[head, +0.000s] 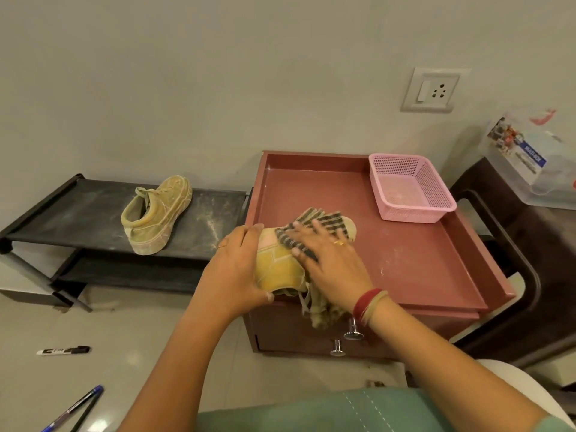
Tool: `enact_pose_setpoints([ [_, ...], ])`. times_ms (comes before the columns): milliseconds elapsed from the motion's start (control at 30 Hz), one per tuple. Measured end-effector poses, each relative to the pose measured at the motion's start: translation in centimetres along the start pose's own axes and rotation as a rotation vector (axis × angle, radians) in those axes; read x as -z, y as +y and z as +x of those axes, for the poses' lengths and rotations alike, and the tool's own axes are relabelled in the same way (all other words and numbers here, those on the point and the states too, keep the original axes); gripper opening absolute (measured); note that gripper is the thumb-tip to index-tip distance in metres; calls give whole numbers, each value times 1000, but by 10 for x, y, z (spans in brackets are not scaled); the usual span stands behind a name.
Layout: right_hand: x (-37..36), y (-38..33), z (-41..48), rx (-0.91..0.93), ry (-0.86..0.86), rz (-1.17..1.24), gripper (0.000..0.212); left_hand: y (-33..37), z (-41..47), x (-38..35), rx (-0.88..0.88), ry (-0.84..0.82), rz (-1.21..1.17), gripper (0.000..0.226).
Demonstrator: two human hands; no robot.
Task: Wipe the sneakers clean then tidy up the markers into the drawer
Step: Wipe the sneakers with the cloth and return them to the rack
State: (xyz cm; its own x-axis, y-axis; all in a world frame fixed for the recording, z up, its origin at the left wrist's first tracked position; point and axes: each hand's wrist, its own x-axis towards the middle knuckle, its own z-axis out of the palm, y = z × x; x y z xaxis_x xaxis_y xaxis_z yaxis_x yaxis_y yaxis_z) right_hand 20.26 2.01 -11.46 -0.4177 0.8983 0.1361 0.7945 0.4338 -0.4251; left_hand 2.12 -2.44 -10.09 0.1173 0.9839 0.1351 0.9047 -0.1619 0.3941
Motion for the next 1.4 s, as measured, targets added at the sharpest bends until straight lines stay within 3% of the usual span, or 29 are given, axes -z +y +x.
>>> enact_pose_setpoints([
  [100,9,10,4,-110,68,-54,42,1,2,1,13,-7,-13,112],
  [233,-3,-2,-7,23,3,-6,43,1,1,1,6,-4,12,113],
  [367,9,14,4,-142,100,-97,42,1,1,2,22,-7,-5,112],
  [500,-1,-3,-7,30,13,-31,42,0,2,1,5,-2,16,112],
  [567,7,14,2,-55,60,-59,41,0,2,2,10,0,0,111],
  [600,12,24,8,-133,73,-3,41,1,2,3,16,2,-12,111],
  [667,21,38,17,-288,153,380,42,1,3,4,19,5,-23,111],
  [733,25,40,19,-388,382,778,38,0,4,3,25,2,-35,112],
  [767,26,38,17,-389,510,847,34,-1,5,3,32,1,-45,113],
  [833,25,27,11,-279,595,790,29,-1,6,3,46,-3,-61,112],
  [867,20,22,8,-180,543,699,31,-1,7,4,48,-5,-59,111],
  [967,-4,14,2,95,153,181,40,-1,6,5,39,-2,-29,110],
  [1033,-9,19,6,61,85,47,41,0,5,6,36,-2,-25,109],
  [1133,0,21,13,-110,151,134,41,-1,6,7,37,2,-25,109],
  [1267,2,12,3,64,-1,57,43,-1,5,7,28,6,-33,109],
  [1400,15,33,12,-121,102,30,41,2,6,6,14,26,-27,108],
])
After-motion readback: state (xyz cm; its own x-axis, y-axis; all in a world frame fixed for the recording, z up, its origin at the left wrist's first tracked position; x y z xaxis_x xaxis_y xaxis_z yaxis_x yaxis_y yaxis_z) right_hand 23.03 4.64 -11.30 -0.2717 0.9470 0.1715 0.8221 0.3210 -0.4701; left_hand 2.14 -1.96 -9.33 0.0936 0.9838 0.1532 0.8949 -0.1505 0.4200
